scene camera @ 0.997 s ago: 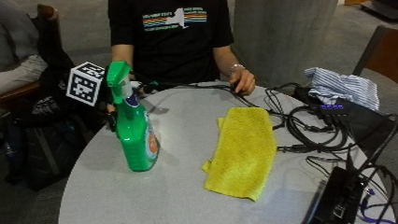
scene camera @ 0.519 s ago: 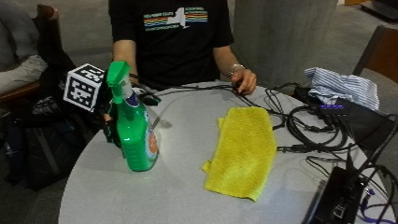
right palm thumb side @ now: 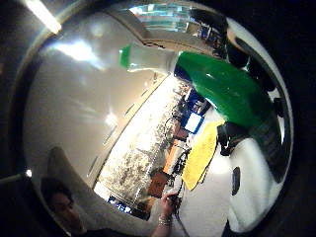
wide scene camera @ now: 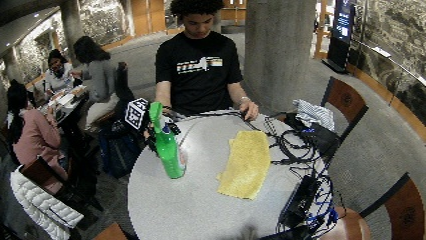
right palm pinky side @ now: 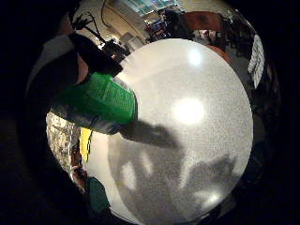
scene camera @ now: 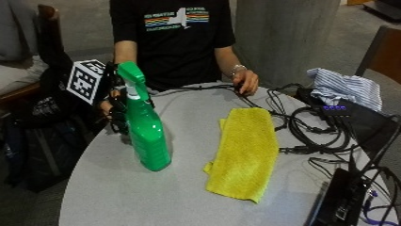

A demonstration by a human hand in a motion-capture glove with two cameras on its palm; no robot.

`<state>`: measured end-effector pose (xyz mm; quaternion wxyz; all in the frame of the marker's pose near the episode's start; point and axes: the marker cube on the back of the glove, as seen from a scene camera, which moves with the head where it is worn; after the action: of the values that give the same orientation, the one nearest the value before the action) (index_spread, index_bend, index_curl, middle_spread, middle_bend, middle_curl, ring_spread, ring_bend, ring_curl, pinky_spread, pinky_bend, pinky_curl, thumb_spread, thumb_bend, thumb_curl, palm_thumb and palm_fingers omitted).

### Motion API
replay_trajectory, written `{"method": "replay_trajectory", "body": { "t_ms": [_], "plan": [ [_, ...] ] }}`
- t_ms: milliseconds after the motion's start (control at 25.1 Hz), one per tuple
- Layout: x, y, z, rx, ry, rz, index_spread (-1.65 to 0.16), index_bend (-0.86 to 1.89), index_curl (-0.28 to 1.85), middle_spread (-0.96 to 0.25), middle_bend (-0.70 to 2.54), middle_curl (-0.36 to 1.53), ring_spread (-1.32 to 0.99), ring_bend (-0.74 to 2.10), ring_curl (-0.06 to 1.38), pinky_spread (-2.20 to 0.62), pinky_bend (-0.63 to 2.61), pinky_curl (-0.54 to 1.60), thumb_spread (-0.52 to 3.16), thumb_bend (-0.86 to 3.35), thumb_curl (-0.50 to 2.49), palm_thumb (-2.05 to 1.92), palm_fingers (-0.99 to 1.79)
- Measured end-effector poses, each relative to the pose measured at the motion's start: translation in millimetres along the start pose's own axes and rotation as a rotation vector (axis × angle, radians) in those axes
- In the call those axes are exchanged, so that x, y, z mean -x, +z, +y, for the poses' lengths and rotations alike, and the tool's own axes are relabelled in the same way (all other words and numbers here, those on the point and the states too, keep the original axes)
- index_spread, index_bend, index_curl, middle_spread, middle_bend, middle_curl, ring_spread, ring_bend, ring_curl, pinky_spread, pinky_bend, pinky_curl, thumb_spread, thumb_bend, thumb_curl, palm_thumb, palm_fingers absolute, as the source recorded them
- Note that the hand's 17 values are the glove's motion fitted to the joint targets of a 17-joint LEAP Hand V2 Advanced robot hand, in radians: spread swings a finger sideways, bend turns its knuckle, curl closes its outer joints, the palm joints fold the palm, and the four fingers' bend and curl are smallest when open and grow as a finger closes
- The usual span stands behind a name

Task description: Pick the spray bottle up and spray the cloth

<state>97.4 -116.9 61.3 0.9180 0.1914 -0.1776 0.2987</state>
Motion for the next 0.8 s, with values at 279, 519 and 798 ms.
{"method": "replay_trajectory", "body": {
  "t_ms": [279, 519, 798],
  "plan": [
    [7.9, 0.8, 1.8, -0.056, -0.037, -0.042, -0.23, 0.24, 0.27, -0.07, 0.35, 0.45, -0.07, 0.58, 0.39, -0.11, 0.58, 0.33, 0.64, 0.04, 0.51, 1.13, 1.16],
    [7.7, 2.0, 1.4, -0.054, -0.034, -0.064, -0.21, 0.27, 0.34, -0.1, 0.36, 0.48, -0.11, 0.59, 0.44, -0.21, 0.55, 0.36, 0.49, 0.02, 0.56, 1.18, 1.19],
    [8.1, 3.3, -0.5, 0.017, -0.02, -0.065, -0.22, 0.17, 0.37, -0.06, 0.3, 0.48, -0.06, 0.44, 0.42, -0.03, 0.5, 0.37, 0.61, -0.02, 0.56, 1.12, 0.82]
  ]
}}
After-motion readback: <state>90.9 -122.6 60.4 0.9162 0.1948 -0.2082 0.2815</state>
